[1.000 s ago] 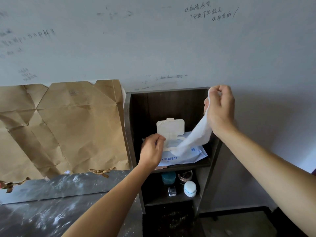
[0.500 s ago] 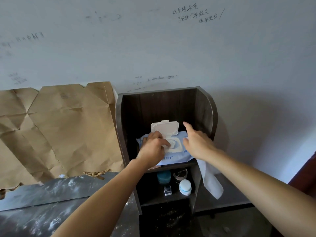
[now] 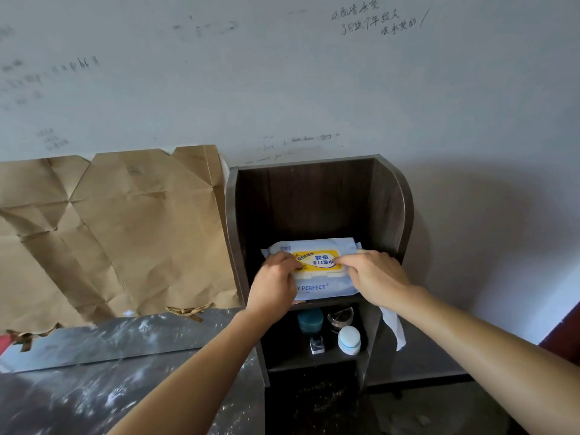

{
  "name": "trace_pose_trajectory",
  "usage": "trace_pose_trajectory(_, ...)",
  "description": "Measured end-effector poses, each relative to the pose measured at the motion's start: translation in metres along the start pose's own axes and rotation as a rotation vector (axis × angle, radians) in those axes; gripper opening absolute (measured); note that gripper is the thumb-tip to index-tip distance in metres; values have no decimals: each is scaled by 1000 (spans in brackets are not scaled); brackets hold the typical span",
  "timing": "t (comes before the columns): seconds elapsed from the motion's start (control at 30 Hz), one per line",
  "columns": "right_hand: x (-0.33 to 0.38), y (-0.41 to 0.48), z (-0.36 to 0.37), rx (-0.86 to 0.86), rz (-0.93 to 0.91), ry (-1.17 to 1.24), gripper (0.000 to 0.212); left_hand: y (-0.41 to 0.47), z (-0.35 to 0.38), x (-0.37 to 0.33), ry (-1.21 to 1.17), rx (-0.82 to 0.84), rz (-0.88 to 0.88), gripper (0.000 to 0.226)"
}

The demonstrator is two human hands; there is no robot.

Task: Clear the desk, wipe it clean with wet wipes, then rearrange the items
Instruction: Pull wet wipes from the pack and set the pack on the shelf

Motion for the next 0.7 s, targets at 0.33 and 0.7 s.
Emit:
trace_pose_trajectory(0.33, 1, -7, 10, 82, 107, -7, 41, -7, 6, 4, 158, 136, 56, 39)
trace_pose_trajectory(0.7, 30, -45, 7, -38, 728, 1473, 10, -116, -7, -14, -471, 10, -63, 55)
Point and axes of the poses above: each hand's wrist, its own y-axis towards the middle knuckle, its own z-axis out of the palm, x = y × z, the point moved 4 cm from there along y, towards the middle knuckle, and after that the axes turned 6 degrees about z, right-handed, at the moved point
